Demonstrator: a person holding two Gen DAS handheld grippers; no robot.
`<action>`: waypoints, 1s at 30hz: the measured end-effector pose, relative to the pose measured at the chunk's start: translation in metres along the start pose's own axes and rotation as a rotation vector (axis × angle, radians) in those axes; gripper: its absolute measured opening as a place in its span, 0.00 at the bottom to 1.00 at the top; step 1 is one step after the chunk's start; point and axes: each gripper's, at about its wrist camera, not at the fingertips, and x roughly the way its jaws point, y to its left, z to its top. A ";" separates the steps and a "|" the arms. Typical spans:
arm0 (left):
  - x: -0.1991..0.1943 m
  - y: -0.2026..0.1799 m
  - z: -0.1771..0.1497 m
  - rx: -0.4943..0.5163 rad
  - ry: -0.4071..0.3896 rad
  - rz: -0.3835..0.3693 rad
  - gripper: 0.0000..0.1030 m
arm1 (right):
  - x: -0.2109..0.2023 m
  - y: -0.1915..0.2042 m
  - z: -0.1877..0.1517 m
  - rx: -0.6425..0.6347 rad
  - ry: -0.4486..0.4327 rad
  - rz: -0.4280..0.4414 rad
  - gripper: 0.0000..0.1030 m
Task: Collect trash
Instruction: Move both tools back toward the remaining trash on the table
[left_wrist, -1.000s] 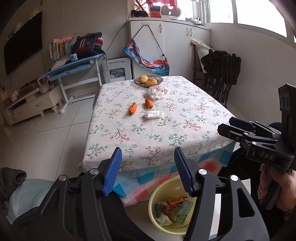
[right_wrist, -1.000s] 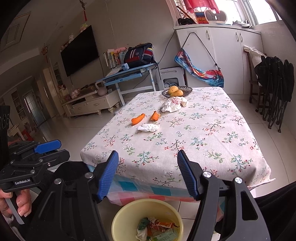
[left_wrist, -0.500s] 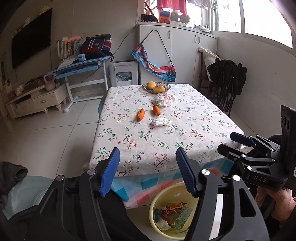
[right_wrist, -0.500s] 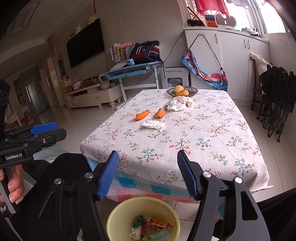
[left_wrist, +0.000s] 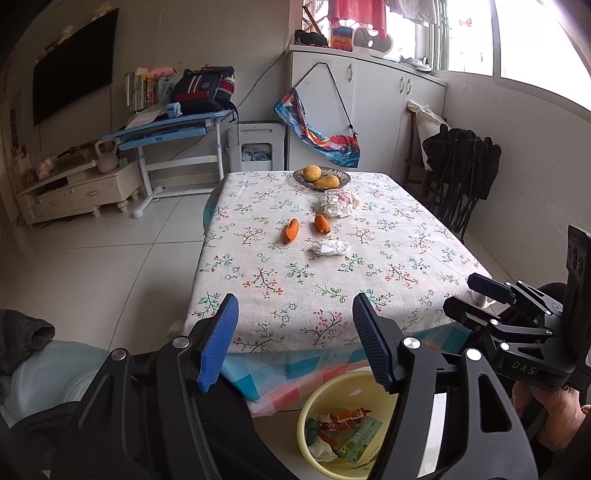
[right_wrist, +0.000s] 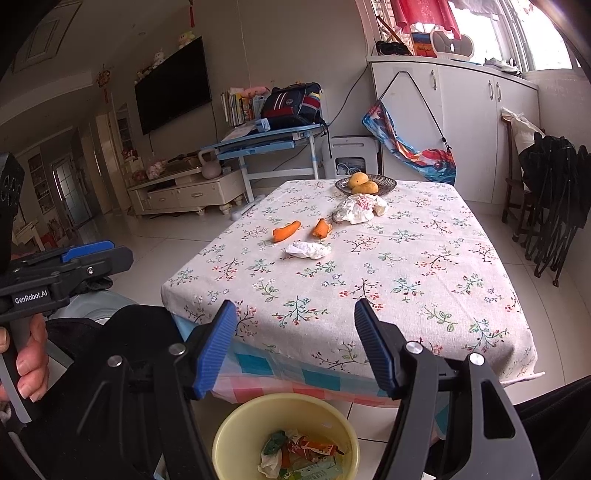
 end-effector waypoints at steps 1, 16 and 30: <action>0.000 0.001 0.001 -0.002 -0.002 0.000 0.60 | 0.000 0.000 0.000 0.001 -0.002 -0.001 0.65; 0.008 0.026 0.005 -0.083 -0.004 0.015 0.60 | 0.001 0.002 0.002 0.007 0.004 0.005 0.65; 0.029 0.041 0.007 -0.120 0.026 0.023 0.60 | 0.018 0.005 0.015 0.032 0.014 0.044 0.65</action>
